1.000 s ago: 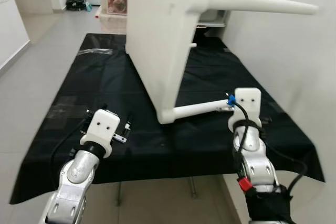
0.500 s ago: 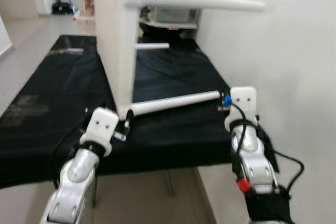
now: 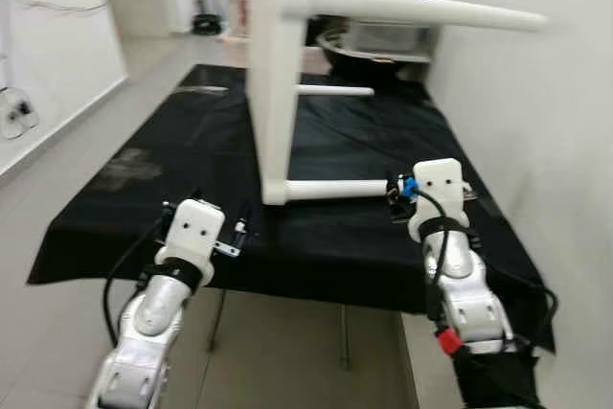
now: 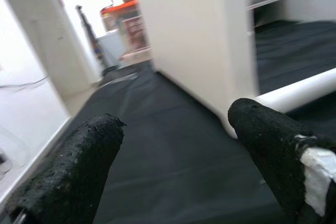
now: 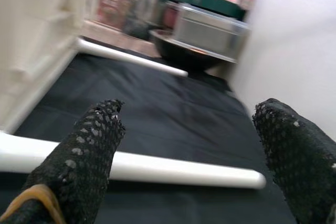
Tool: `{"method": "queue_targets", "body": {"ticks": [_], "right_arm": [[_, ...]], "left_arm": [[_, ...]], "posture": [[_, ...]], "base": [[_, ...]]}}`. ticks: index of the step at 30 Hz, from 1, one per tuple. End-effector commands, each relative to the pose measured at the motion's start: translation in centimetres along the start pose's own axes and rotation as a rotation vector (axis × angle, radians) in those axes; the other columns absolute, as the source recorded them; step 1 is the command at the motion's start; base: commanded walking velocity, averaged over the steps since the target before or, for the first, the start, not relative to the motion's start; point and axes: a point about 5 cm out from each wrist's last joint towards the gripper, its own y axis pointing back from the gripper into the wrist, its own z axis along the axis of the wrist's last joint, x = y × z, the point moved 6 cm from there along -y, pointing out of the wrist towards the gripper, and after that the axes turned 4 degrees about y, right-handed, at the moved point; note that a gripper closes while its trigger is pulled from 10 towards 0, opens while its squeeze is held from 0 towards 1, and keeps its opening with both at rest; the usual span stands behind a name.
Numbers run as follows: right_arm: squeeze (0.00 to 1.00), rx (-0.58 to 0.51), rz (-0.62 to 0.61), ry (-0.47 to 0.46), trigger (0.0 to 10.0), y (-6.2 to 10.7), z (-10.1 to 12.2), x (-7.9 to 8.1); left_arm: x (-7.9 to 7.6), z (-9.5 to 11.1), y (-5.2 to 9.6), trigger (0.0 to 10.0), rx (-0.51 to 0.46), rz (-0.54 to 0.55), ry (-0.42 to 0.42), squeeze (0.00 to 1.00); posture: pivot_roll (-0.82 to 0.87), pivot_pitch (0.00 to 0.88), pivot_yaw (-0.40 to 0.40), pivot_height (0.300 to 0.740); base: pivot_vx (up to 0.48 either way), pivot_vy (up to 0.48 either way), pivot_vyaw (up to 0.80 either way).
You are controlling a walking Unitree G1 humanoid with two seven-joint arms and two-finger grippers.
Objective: Building children table
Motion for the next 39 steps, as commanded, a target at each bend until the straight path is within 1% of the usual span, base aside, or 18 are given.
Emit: {"method": "queue_targets", "body": {"ticks": [1,9,19,25,27,28,32,39], "right_arm": [[0.00,0.033,-0.018,0.003,10.0,-0.1,-0.8,-0.6],[0.00,0.043,-0.021,0.015,10.0,-0.1,-1.1,-0.6],[0.00,0.053,-0.104,0.008,10.0,-0.3,-1.1,-2.5],[0.00,0.045,-0.119,0.013,10.0,-0.5,-0.9,-2.9],[0.00,0.045,-0.123,0.015,10.0,-0.5,-0.9,-2.9],[0.00,0.041,-0.127,0.016,10.0,-0.6,-0.8,-2.9],[0.00,0.038,-0.129,0.017,10.0,-0.6,-0.6,-2.9],[0.00,0.025,-0.130,0.016,10.0,-0.6,-0.3,-2.7]], "left_arm": [[-0.1,-0.1,-0.1,10.0,0.003,-0.003,0.007,0.00],[-0.2,-0.1,-0.1,10.0,-0.002,-0.008,0.020,0.00],[0.2,0.5,-0.3,10.0,-0.023,0.005,0.047,0.00],[0.1,0.6,-0.4,10.0,-0.027,-0.002,0.050,0.00],[0.0,0.7,-0.4,10.0,-0.030,-0.009,0.053,0.00],[-0.7,1.0,-0.3,10.0,-0.048,-0.043,0.068,0.00],[-1.3,1.3,-0.1,10.0,-0.060,-0.072,0.080,0.00],[-2.5,1.8,0.4,10.0,-0.082,-0.143,0.108,0.00]], "posture": [[0.03,0.000,-0.093,0.740],[0.03,0.000,-0.093,0.740],[0.02,0.000,-0.092,0.740],[0.03,0.000,-0.093,0.740],[0.03,0.000,-0.093,0.740],[0.03,0.000,-0.092,0.740],[0.03,0.000,-0.092,0.740],[0.03,0.000,-0.097,0.740]], "base": [[0.000,0.000,0.00],[0.000,0.000,0.00],[0.311,0.000,0.00],[0.365,0.000,0.00],[0.364,0.000,0.00],[0.315,0.000,0.00],[0.307,0.000,0.00],[0.000,0.000,0.00]]}}
